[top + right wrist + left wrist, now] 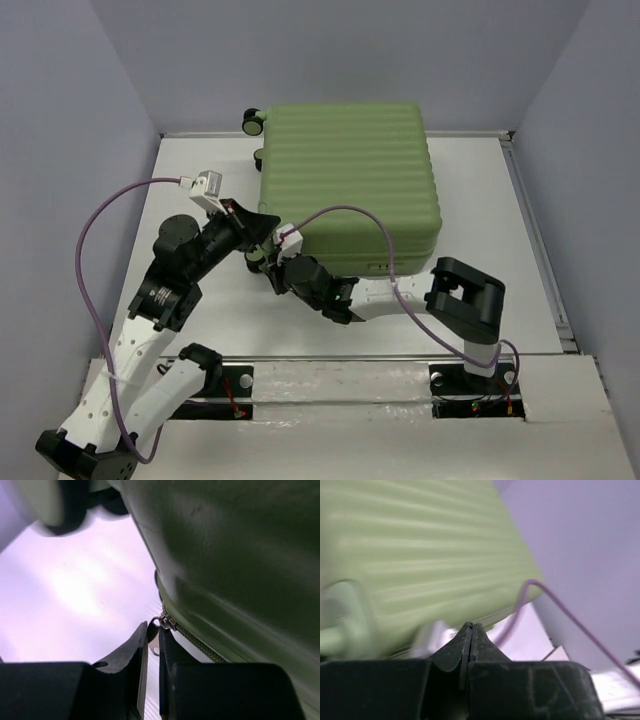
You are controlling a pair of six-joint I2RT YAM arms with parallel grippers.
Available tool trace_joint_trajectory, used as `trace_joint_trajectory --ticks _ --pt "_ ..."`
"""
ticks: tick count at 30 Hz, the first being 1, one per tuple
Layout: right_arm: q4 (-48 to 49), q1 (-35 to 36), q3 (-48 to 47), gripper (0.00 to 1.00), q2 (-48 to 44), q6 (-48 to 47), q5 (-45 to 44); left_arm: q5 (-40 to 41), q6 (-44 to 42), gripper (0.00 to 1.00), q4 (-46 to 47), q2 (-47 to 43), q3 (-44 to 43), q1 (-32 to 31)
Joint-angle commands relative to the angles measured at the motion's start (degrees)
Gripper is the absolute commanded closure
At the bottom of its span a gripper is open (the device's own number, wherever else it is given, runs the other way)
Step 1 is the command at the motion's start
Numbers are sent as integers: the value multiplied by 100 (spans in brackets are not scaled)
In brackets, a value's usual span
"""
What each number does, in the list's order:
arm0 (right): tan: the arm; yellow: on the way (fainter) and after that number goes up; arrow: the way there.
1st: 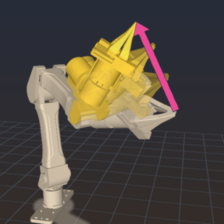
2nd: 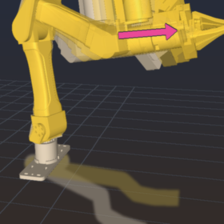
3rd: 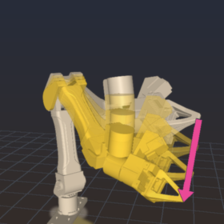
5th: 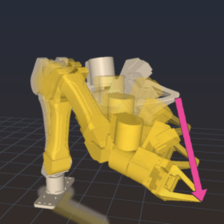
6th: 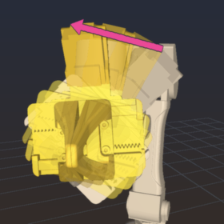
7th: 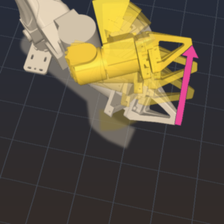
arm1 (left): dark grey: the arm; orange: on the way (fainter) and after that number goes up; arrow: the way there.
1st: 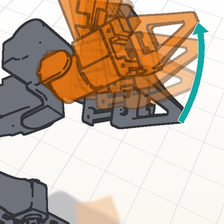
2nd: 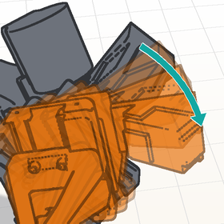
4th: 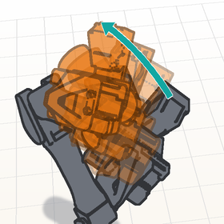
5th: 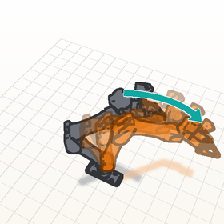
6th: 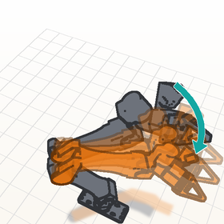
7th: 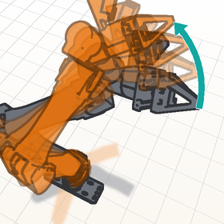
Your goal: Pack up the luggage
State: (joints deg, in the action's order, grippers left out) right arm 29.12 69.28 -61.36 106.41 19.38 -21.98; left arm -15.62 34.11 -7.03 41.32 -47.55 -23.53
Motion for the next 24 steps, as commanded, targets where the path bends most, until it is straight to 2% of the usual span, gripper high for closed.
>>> trace_joint_trajectory --ticks 1,3,5,7,8,9,10,11,13,14,15,16,18,20,21,22,24 --pt "1938 578 -973 93 826 285 1433 -925 368 94 500 -247 -115 -47" --pt "2158 578 -1044 93 934 382 1416 -856 334 94 474 -291 -105 -47" --pt "2588 657 -616 93 716 322 1250 -672 185 94 299 -291 -245 -47" --pt "2739 789 198 93 356 277 1152 -592 70 94 141 -221 -421 -47" --pt "2739 789 526 93 -124 312 1161 -461 -87 94 36 -134 -648 -47" --pt "2695 789 851 93 -390 365 1222 -355 -184 90 35 -133 -789 -47" --pt "2651 789 1159 93 -663 443 1405 -259 -263 81 -104 24 -930 -38" --pt "2303 789 1658 93 -1205 488 1494 -110 -369 56 -210 225 -1175 -38" --pt "1696 789 1943 93 -1700 540 1879 -38 -492 31 -299 437 -1396 -38" --pt "910 789 2066 92 -1911 593 1994 84 -536 9 -351 525 -1563 -38" --pt "424 789 2067 87 -2218 628 2083 120 -598 3 -448 648 -1625 -20" --pt "45 789 2076 60 -2343 672 2197 164 -711 1 -492 693 -1669 -20" --pt "-669 789 2277 24 -2764 760 2399 225 -853 1 -659 807 -1679 -3" --pt "-1038 789 2505 16 -3168 988 2042 313 -1046 1 -738 816 -1469 24" --pt "-1519 789 2620 13 -3414 1102 1726 331 -1099 1 -774 825 -1346 41" --pt "-1741 789 2847 7 -3904 1277 1097 366 -1134 1 -791 773 -1232 137" --pt "-2460 720 2989 4 -4381 1542 417 419 -1205 1 -713 790 -915 313"
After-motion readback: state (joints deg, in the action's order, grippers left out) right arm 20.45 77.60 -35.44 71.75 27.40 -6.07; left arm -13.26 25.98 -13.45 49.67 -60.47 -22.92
